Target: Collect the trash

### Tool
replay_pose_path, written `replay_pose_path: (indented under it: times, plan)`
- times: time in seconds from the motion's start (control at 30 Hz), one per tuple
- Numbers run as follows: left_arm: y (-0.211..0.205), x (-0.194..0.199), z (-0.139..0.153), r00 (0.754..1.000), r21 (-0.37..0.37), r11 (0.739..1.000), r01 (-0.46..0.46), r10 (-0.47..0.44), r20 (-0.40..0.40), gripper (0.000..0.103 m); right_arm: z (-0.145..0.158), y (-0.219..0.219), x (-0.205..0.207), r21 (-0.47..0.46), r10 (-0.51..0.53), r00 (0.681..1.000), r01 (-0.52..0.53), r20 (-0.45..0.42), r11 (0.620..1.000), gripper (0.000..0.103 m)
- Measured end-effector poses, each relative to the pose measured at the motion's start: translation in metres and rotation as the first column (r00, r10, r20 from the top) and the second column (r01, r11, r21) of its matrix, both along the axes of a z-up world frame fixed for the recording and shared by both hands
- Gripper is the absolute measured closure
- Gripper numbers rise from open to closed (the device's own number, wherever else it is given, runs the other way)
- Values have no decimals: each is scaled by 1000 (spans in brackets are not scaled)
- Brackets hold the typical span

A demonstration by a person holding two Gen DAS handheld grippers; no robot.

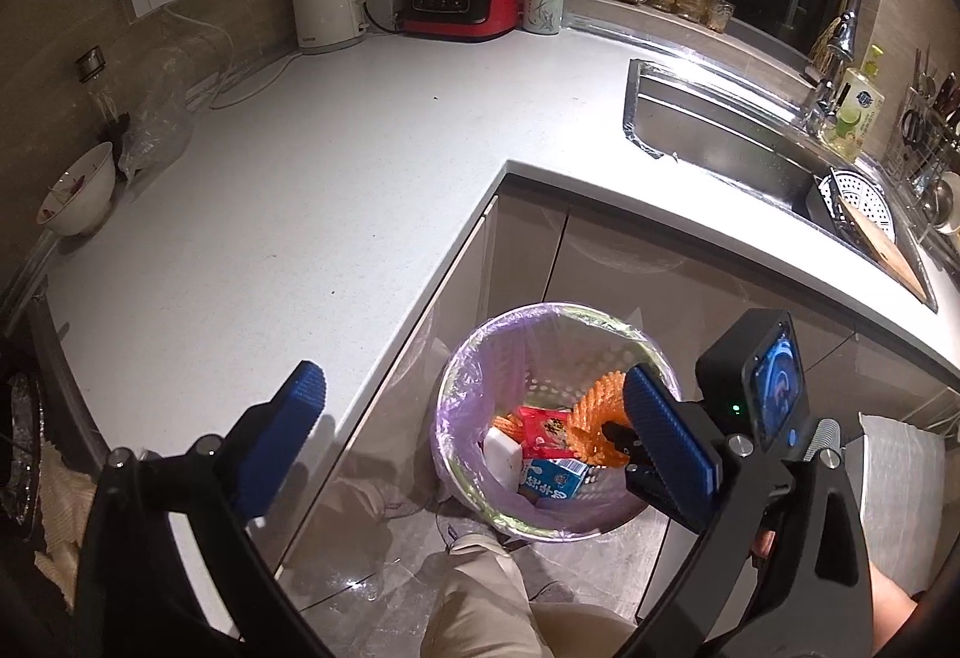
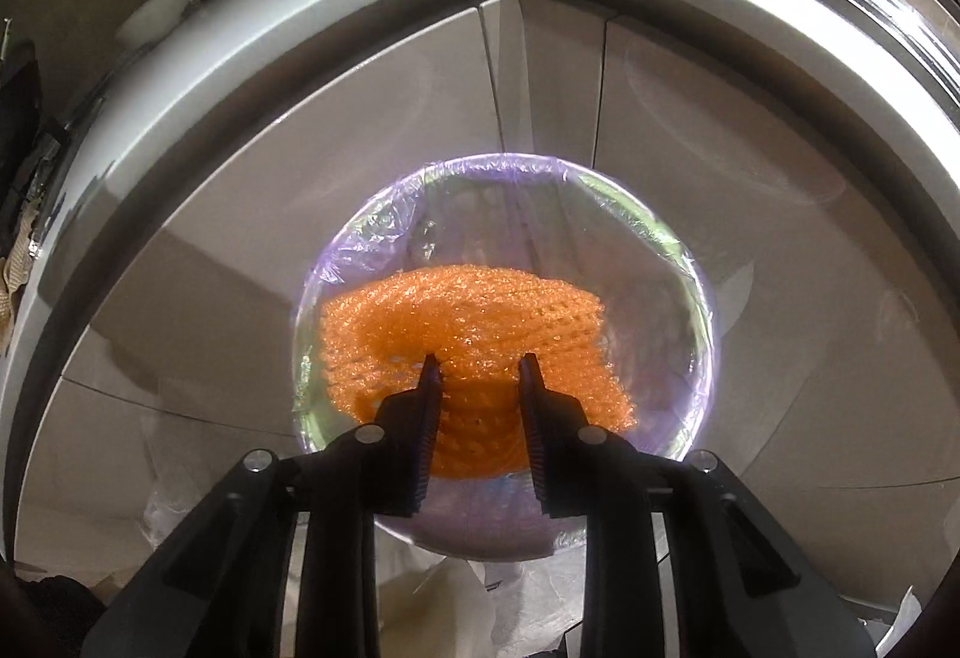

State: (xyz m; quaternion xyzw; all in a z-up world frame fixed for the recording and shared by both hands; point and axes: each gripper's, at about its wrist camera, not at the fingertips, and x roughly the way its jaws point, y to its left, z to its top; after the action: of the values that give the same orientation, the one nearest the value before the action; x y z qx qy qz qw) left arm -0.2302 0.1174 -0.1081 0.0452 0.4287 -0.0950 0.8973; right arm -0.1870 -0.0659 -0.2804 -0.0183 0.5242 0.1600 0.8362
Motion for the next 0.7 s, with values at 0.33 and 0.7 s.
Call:
replay_pose_path:
  times: [0.33, 0.7]
  plan:
    - [-2, 11, 2, 1000, 12, 1000, -18, 18, -8, 8, -18, 0, 8, -35, -5, 1000, 4, -29, 999, 7]
    - [-16, 12, 24, 1000, 5, 1000, -3, 3, 20, 8, 66, -27, -7, 36, -93, 992, 90, 80, 995, 2]
